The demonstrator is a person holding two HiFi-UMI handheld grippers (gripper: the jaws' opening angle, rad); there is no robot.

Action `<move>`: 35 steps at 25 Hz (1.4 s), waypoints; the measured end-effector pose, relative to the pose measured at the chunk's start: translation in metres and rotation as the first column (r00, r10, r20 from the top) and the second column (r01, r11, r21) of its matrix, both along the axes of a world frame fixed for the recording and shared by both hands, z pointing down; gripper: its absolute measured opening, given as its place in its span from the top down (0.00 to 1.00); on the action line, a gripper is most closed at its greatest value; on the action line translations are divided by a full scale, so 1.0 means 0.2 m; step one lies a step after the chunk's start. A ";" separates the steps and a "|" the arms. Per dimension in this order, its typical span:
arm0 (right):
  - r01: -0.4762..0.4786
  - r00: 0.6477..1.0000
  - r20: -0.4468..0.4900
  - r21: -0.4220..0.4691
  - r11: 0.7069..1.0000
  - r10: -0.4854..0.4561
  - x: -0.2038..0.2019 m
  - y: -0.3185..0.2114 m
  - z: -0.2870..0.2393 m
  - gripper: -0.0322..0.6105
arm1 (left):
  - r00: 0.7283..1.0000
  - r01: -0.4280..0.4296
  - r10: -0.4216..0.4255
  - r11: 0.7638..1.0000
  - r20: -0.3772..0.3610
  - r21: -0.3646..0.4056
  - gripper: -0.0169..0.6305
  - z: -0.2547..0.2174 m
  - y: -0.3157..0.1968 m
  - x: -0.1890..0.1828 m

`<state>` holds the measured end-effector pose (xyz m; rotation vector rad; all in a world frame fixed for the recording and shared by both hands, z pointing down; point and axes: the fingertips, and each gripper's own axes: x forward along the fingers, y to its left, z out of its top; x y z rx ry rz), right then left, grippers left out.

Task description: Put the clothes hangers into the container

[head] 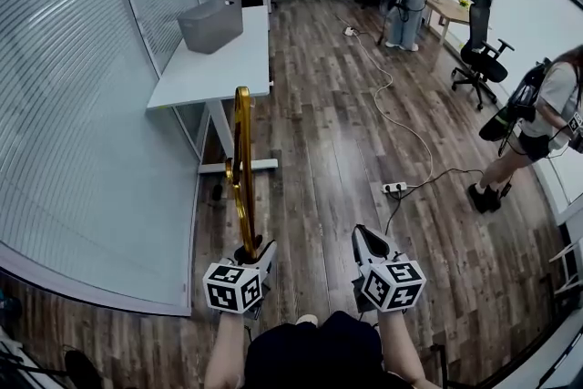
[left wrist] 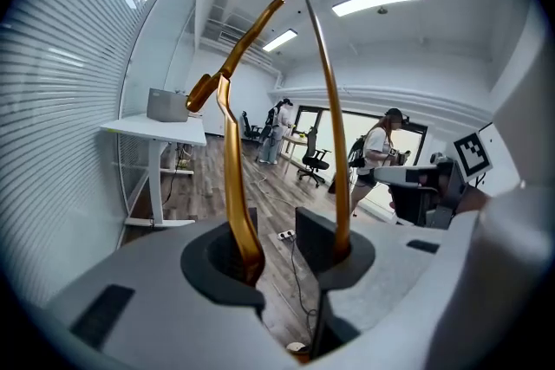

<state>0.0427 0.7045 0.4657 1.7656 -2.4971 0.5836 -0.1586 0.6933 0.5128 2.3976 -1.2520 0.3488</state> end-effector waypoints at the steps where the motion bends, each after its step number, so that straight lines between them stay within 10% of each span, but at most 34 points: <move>1: -0.004 1.000 0.000 -0.001 1.000 0.004 -0.01 0.01 0.00 0.90 | 1.000 -0.002 0.003 1.000 -0.008 0.004 0.75 0.00 0.00 0.00; 18: 0.002 1.000 0.002 -0.064 0.998 -0.002 -0.06 -0.07 0.14 0.90 | 0.998 0.048 -0.048 0.999 -0.037 -0.016 0.75 0.09 -0.11 -0.11; 35: 0.094 0.996 0.013 -0.093 0.991 -0.093 0.08 -0.72 0.17 0.90 | 0.990 0.133 -0.134 0.991 -0.036 -0.030 0.75 0.10 -0.67 0.03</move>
